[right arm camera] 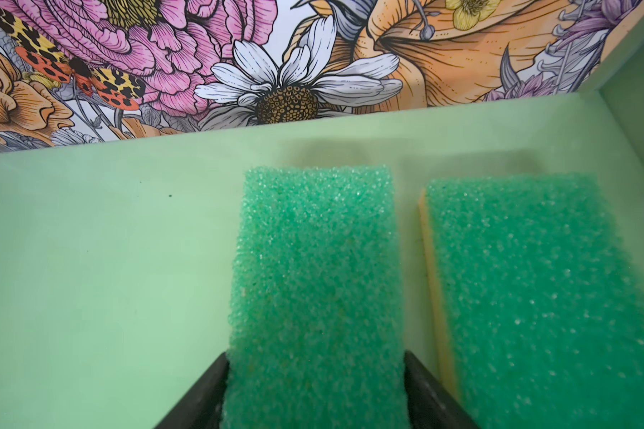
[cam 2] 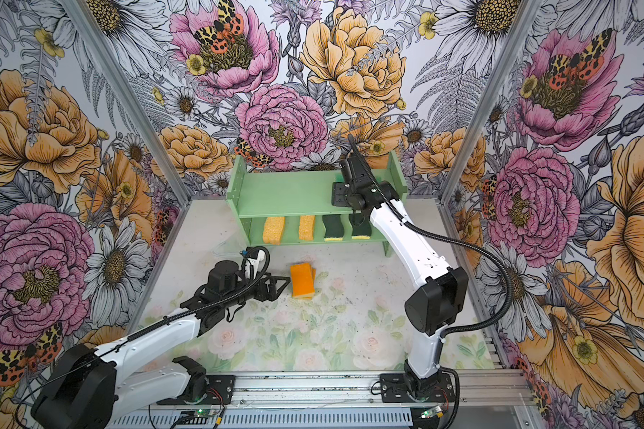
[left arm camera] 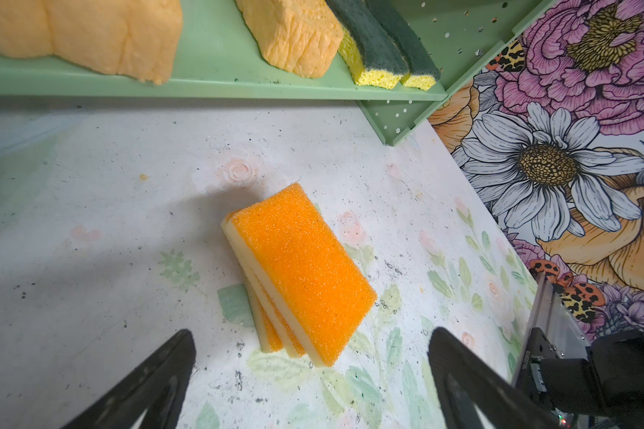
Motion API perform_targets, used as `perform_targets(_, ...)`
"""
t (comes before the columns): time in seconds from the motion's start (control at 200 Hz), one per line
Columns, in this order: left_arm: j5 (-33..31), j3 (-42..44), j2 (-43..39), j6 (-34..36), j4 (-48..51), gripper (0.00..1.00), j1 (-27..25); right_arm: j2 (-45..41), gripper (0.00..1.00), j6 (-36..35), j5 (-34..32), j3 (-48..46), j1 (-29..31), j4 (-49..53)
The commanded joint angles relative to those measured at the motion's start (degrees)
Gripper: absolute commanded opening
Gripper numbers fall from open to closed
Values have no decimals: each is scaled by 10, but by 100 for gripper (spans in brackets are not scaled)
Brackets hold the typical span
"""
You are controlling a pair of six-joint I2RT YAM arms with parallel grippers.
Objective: Place and organize the cleaning sponges onto the shelf
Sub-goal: 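Lower the green sponge beside the other one and open the right gripper, then withdraw the right gripper from the shelf toward the orange sponge stack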
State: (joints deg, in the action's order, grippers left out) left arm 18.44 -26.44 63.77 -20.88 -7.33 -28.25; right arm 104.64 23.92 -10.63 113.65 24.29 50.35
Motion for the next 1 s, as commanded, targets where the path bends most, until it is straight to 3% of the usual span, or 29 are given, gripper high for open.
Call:
perform_targets(0.0, -2, 8, 0, 3, -19, 99, 4, -22, 70, -11, 3, -6, -1, -12)
perform_targets(0.995, 3, 5, 10, 3, -25, 99, 4, -37, 76, -10, -5, 5, -1, -16)
